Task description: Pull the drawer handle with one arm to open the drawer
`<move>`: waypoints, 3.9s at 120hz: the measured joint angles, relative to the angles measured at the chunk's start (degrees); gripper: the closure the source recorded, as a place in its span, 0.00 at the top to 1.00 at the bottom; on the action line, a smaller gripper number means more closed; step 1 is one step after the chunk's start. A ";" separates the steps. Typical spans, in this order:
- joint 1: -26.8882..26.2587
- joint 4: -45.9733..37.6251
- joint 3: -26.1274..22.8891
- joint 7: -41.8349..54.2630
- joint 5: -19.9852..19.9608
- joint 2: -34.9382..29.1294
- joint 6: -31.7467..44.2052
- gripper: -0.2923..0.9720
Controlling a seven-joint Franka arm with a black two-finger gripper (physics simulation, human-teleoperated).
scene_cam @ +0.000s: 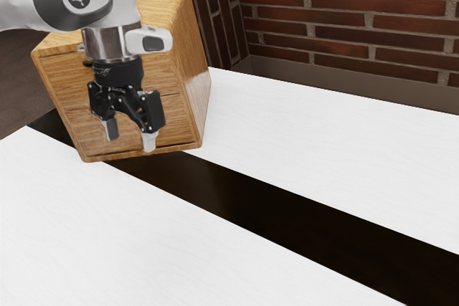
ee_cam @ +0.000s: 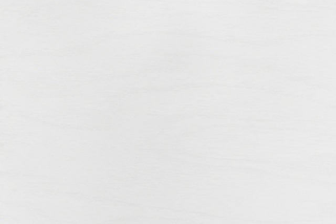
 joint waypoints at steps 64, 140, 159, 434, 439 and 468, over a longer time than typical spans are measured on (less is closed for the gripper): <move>-4.62 4.82 8.61 5.12 -10.24 -5.09 9.54 0.77; -1.76 -3.70 9.21 28.98 -1.49 -5.69 13.51 0.77; -2.03 -3.72 9.20 38.70 -0.64 -4.68 17.92 0.77; 6.39 4.40 19.30 76.87 -1.38 10.79 42.11 0.70; 6.38 4.35 19.27 76.93 -1.46 11.13 42.35 0.70; 6.36 3.76 19.25 77.20 -2.41 11.86 43.05 0.67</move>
